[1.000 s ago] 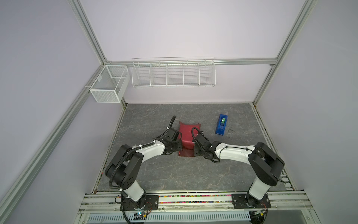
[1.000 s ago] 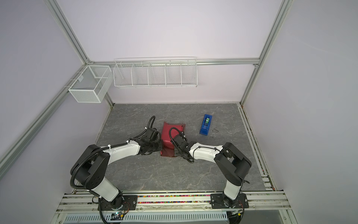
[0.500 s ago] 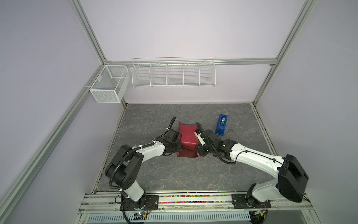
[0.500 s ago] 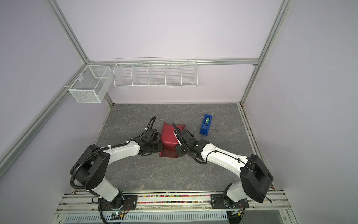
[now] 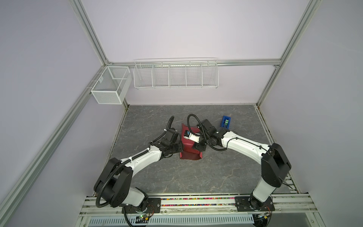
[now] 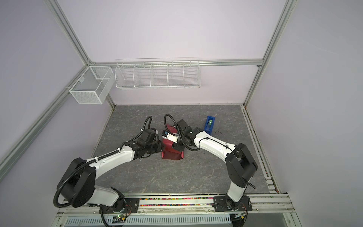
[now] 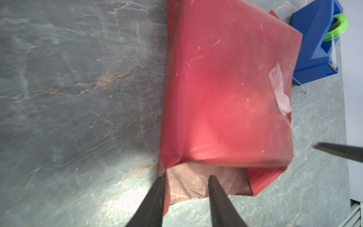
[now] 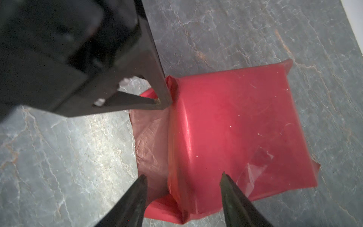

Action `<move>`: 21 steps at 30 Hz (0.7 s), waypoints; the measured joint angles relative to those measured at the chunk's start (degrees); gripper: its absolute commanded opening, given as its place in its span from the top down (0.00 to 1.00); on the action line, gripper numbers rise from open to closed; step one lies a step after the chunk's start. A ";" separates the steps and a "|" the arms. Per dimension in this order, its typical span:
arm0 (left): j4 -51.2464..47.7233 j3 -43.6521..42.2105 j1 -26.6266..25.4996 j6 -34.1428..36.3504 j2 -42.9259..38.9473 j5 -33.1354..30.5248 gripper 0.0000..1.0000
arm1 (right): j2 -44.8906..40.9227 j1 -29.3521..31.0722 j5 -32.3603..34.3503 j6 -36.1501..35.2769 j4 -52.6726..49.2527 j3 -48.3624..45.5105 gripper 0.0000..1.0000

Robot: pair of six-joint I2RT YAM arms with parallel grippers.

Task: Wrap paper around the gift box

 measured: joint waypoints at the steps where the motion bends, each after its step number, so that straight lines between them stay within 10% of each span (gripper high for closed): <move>1: -0.76 -0.17 0.26 -0.26 -0.68 -0.20 0.61 | 0.98 0.02 0.04 -1.07 -0.17 0.61 0.43; 21: -0.68 -2.43 8.41 -0.52 1.18 5.57 0.66 | 7.32 1.66 9.29 -11.41 5.27 1.92 0.53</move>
